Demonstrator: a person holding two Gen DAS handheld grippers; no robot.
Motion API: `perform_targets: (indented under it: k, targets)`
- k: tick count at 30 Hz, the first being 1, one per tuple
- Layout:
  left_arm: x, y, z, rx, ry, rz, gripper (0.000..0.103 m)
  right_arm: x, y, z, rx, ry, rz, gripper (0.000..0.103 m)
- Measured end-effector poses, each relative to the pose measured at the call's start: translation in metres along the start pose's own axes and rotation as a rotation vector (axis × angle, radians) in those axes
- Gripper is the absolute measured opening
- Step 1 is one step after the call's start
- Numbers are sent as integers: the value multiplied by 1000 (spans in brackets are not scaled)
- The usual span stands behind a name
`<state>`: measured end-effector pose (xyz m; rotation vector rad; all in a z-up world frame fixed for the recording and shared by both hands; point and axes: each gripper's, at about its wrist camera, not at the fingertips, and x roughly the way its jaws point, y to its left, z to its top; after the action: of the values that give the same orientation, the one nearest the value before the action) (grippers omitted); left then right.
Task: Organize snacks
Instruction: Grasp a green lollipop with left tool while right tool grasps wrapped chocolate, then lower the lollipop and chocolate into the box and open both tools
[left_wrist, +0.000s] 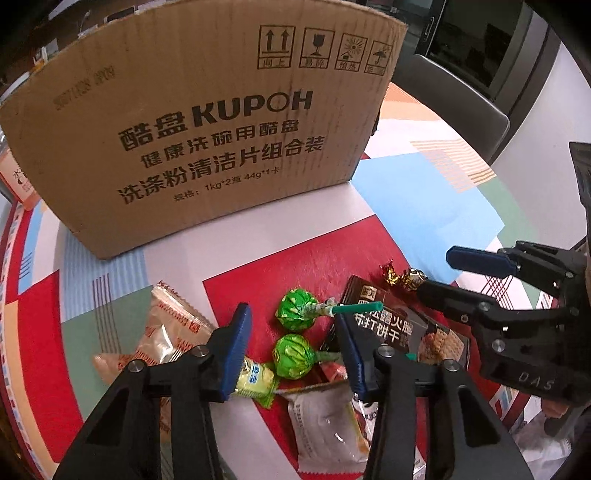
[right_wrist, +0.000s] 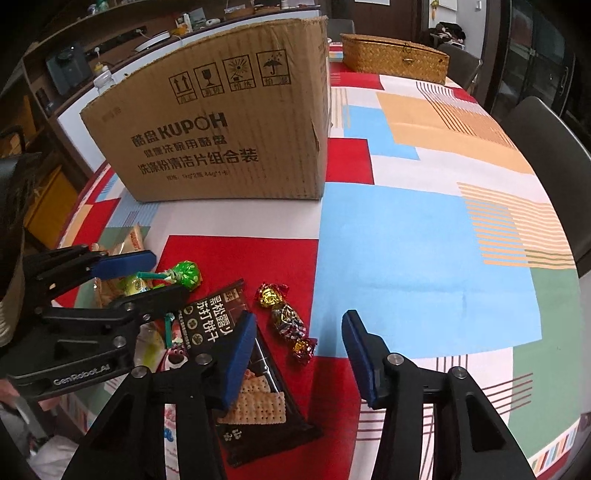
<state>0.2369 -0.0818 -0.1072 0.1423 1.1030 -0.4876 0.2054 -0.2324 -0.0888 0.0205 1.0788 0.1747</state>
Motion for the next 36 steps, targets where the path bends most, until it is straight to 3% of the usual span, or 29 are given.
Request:
perform_targets:
  k: [18,23,36]
  targets:
    - [25,-3,11,-33,24,-11,26,21,-2,1,22,49,32,33]
    - [21,0,10,-38,22,-13,25,23,-1,1,12,48,31,22]
    - [-10,3,3,-53,-36,-28,25,-1,6,7,-5,-20,31,20]
